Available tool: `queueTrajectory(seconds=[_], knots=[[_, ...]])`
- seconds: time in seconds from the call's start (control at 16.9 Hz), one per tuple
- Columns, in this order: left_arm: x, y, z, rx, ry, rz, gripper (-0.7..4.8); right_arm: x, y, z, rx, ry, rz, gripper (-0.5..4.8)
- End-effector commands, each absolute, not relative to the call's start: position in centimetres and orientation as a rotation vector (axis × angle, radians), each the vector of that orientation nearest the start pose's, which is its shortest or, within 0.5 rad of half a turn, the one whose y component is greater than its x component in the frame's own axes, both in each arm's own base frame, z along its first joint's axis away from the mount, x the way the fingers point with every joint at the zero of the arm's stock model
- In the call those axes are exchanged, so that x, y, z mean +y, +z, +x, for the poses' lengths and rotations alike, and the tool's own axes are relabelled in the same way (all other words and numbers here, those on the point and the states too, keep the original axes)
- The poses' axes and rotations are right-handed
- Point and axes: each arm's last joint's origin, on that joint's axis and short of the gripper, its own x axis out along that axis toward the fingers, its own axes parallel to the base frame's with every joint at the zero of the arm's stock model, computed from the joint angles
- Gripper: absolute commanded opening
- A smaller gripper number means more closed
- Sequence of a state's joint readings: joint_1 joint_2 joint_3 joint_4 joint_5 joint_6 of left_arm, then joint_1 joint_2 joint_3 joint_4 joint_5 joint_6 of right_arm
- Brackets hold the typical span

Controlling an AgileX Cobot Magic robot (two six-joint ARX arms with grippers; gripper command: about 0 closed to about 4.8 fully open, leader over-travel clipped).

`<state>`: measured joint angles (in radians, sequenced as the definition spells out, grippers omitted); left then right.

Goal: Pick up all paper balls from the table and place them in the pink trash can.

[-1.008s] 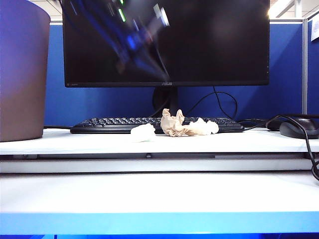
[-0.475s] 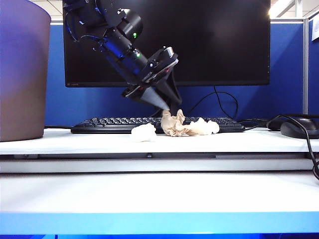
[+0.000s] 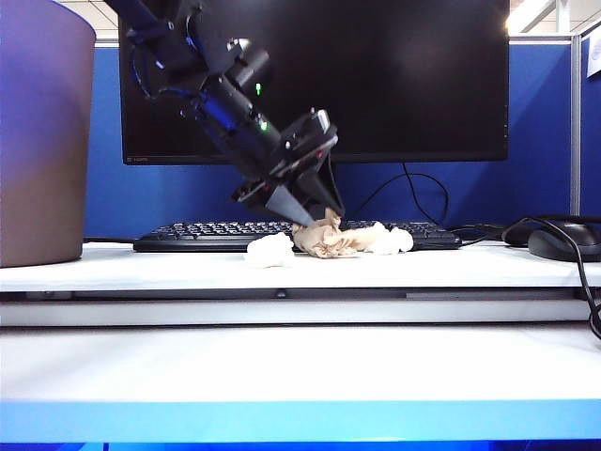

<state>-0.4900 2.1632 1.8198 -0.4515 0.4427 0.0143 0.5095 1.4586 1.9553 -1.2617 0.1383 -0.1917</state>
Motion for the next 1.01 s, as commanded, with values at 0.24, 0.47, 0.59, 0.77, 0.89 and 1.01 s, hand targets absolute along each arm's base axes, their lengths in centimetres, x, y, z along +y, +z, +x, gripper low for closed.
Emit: queueTrajectory(seconds=[0.24, 0.47, 0.59, 0.77, 0.89, 1.01], knots=[[-24.0, 23.2, 42.2, 0.796, -0.901, 0.041, 0.00, 11.6, 47.2, 21.6, 0.674, 0.418, -0.411, -0.07], [-23.9, 24.5, 41.8, 0.793, -0.960, -0.005, -0.06, 11.6, 47.2, 21.7, 0.667, 0.418, -0.408, -0.07], [-23.5, 27.2, 41.0, 0.731, -0.978, -0.014, -0.06, 11.7, 47.4, 21.8, 0.643, 0.420, -0.400, -0.07], [-21.8, 34.9, 38.0, 0.531, -0.973, 0.005, -0.06, 12.2, 47.7, 22.3, 0.594, 0.464, -0.365, -0.07], [-20.1, 39.5, 35.8, 0.407, -0.941, 0.037, -0.06, 12.4, 47.8, 22.6, 0.568, 0.482, -0.351, -0.07], [-17.3, 45.0, 32.1, 0.253, -0.867, 0.083, -0.06, 12.7, 48.1, 22.9, 0.523, 0.524, -0.326, -0.07]])
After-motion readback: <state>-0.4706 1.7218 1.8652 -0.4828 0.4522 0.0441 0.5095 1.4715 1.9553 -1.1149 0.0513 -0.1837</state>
